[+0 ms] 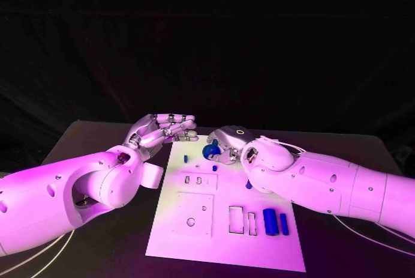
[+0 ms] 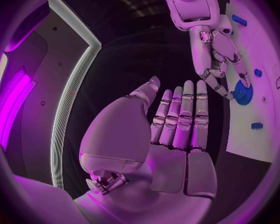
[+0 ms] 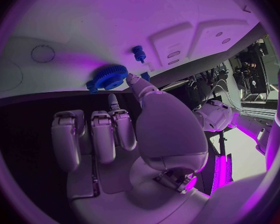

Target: Assemble the parts on the task board

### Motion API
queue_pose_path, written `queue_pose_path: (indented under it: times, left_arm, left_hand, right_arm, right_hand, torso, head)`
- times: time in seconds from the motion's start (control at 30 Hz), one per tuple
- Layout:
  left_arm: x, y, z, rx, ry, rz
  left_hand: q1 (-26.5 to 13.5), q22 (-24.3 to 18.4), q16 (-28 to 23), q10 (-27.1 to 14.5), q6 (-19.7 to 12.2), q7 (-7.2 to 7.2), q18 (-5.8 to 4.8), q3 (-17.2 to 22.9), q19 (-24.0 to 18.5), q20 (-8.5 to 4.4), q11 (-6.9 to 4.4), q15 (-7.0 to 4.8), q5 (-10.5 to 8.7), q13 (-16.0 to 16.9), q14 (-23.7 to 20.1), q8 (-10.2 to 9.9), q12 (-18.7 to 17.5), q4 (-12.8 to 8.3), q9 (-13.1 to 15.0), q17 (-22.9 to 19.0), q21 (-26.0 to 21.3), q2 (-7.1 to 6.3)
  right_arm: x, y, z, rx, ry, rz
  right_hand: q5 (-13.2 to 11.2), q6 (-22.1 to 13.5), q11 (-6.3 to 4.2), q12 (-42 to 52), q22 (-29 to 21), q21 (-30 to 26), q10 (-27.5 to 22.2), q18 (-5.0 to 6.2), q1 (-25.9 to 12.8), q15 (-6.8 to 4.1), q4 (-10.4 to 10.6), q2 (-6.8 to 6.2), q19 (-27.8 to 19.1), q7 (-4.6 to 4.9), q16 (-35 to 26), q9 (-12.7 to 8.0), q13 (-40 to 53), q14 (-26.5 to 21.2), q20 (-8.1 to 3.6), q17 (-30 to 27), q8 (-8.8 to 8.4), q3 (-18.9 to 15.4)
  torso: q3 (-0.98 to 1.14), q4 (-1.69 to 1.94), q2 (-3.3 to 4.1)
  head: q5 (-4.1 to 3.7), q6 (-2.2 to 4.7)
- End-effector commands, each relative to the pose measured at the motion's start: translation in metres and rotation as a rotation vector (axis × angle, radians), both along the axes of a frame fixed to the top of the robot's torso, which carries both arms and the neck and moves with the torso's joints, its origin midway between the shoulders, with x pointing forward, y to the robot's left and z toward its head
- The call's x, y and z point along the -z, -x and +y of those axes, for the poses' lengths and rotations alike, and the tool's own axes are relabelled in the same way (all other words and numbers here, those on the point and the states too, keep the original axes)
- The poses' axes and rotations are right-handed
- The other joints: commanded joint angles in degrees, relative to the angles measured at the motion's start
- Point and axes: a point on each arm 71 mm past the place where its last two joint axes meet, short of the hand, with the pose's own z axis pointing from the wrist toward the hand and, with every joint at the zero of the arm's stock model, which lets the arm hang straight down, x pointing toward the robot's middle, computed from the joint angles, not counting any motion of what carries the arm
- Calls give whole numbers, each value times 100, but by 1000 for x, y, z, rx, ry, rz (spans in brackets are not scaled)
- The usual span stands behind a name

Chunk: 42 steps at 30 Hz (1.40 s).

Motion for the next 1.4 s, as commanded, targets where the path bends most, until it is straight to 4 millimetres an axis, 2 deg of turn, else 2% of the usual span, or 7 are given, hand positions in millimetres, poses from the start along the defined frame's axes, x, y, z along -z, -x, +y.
queue_pose_path:
  times: [0.03, 0.2, 0.57, 0.73, 1.07, 1.2, 1.4]
  left_arm:
    - [-1, 1, -2, 19, 8, -5]
    - [-1, 1, -1, 16, 7, -5]
    - [-1, 1, 0, 11, 5, -4]
    - [-1, 0, 2, 9, 6, -5]
    - [1, -4, 8, -7, 6, -3]
    - [3, -7, 11, -13, 10, 4]
    - [5, -10, 11, -18, 10, 9]
  left_hand:
    - [17, -7, -36, -18, -9, 47, 26, 32, -3, 11, 34, 30, 20, -6, -9, -20, -34, 5, -5, 8, 12, 15]
    - [17, -7, -36, -18, -9, 47, 26, 32, -3, 11, 34, 30, 20, -6, -9, -20, -34, 5, -5, 8, 12, 15]
    - [18, -8, -38, -20, -12, 48, 26, 36, -4, 11, 35, 30, 21, -6, -10, -23, -37, 3, -6, 8, 12, 16]
    - [12, -9, -42, -26, -18, 53, 25, 40, -6, 11, 39, 32, 19, -7, -12, -31, -44, 3, -7, 9, 12, 14]
    - [6, -11, -41, 11, 15, 32, 27, 58, -3, 11, 25, 26, 19, 0, 3, -24, -38, -3, 1, 16, 17, 17]
    - [6, -11, -39, 34, 37, 18, 29, 71, 2, 9, 13, 18, 20, 3, 16, -20, -35, -9, 5, 21, 22, 16]
    - [5, -10, -37, 42, 44, 15, 29, 77, 5, 8, 10, 14, 20, 4, 23, -19, -35, -12, 7, 23, 25, 16]
  right_arm:
    - [1, -1, -1, 7, 2, 4]
    - [1, -1, -2, 10, 0, 5]
    - [5, -3, -13, 37, 3, 62]
    - [-5, -1, -29, 46, -115, 7]
    - [-23, 6, -100, 21, -321, 103]
    - [-20, 5, -139, 36, -325, 168]
    - [-9, 5, -177, 93, -325, 215]
  right_hand:
    - [-24, -74, 18, -43, 1211, 22, -56, -50, -21, 45, 15, -29, 440, 4, 21, -20, 848, 598, 40, 1508, -54, -55]
    - [-99, -305, 31, -112, 1215, 23, -141, -50, -24, 63, 91, -66, 442, 18, 21, -82, 772, 598, 56, 1508, -233, -164]
    - [151, 48, 22, -42, 1261, 53, -56, -61, -227, 59, 351, 43, 466, 3, 21, -33, 842, 598, 60, 1508, -171, -284]
    - [270, 64, 18, -9, 1279, 66, -15, -66, -221, 53, 361, 74, 476, 3, 21, -43, 879, 598, 54, 1508, -210, -270]
    - [136, 205, -14, -91, 1088, -84, -115, -14, 36, 7, 181, 112, 368, -36, 21, -44, 789, 598, 18, 1508, -248, -166]
    - [133, 281, -38, -145, 964, -184, -180, 19, 115, -12, 107, 51, 295, -63, 21, -43, 732, 598, -1, 1508, -257, -211]
    - [238, 299, -50, -156, 954, -198, -189, 21, 198, -20, 40, 12, 289, -68, 21, -56, 723, 598, -15, 1508, -301, -255]
  torso:
    - [0, 3, -1]
    - [-2, 5, 2]
    - [0, -2, 1]
    - [10, -5, -6]
    - [13, -136, -113]
    - [55, -216, -170]
    - [106, -262, -186]
  head:
    - [0, 3]
    - [-10, 12]
    - [-5, 9]
    - [-28, 27]
    - [-174, 101]
    - [-172, 75]
    - [-223, 111]
